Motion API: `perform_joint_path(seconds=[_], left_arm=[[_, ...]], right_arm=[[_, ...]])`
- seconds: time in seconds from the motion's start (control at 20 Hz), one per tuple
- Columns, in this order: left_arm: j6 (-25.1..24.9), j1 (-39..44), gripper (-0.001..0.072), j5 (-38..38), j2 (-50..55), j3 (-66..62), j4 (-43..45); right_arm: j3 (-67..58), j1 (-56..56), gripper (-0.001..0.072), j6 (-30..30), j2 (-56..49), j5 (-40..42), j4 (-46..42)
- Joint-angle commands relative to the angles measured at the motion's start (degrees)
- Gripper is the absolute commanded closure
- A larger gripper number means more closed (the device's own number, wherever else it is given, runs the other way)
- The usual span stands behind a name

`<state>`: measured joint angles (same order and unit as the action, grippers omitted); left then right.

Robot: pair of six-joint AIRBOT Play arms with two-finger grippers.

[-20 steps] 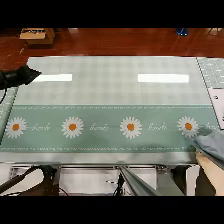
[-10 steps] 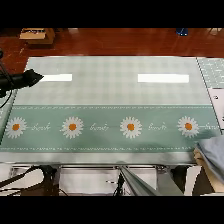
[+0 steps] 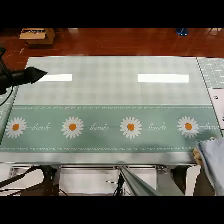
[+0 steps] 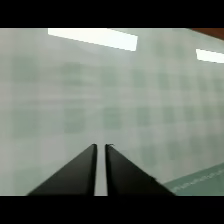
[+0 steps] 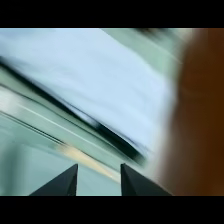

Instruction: Fold the shirts.

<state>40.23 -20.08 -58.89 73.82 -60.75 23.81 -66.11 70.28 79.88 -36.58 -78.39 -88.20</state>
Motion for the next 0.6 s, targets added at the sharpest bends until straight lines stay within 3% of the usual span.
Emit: perform_joint_path(seconds=[0.0,0.05,0.1,0.25,0.3,0.35,0.4,0.45,0.5,0.55], left_arm=[[-14.08,5.29,0.0343,-10.23,-0.04,-5.88,-15.82],[-13.99,8.15,0.0292,-9.05,-0.02,-8.07,-15.74],[-12.52,11.5,0.0292,-6.84,-0.02,-10.01,-14.08],[6.45,21.68,0.0293,1.14,0.0,-14.1,4.2],[11.61,24.5,0.0293,1.33,0.0,-14.71,11.96],[17.14,26.93,0.0293,0.74,-0.02,-15.02,19.74],[23.85,29.18,0.0219,-1.38,-0.02,-15.28,28.35],[30.01,31.17,0.0074,-4.7,-0.02,-15.43,36.61],[34.16,32.79,0.0011,-8.17,-0.02,-15.43,43.36],[37.0,34.25,0.0008,-11.69,-0.02,-15.43,48.81]], right_arm=[[-0.61,-11.26,0.0385,-4.33,-2.45,8.44,27.08],[-0.61,-16.55,0.0385,-4.28,-4.52,6.47,28.57],[-0.61,-22.73,0.0385,-4.26,-7.17,4.37,28.72],[-0.61,-41.2,0.038,-4.39,-15.3,0.55,24.37],[-0.61,-47.95,0.0332,-4.42,-17.77,0.83,19.71],[-0.61,-54.51,0.0204,-3.82,-20.02,1.6,13.4],[-0.61,-60.08,0.0114,-2.12,-21.88,1.77,7.28],[-0.61,-65.42,0.0114,-0.98,-23.54,1.7,1.2],[-0.61,-69.46,0.0114,-0.7,-24.7,1.79,-3.56],[-0.61,-73.02,0.0114,0.31,-25.53,2.25,-7.43]])
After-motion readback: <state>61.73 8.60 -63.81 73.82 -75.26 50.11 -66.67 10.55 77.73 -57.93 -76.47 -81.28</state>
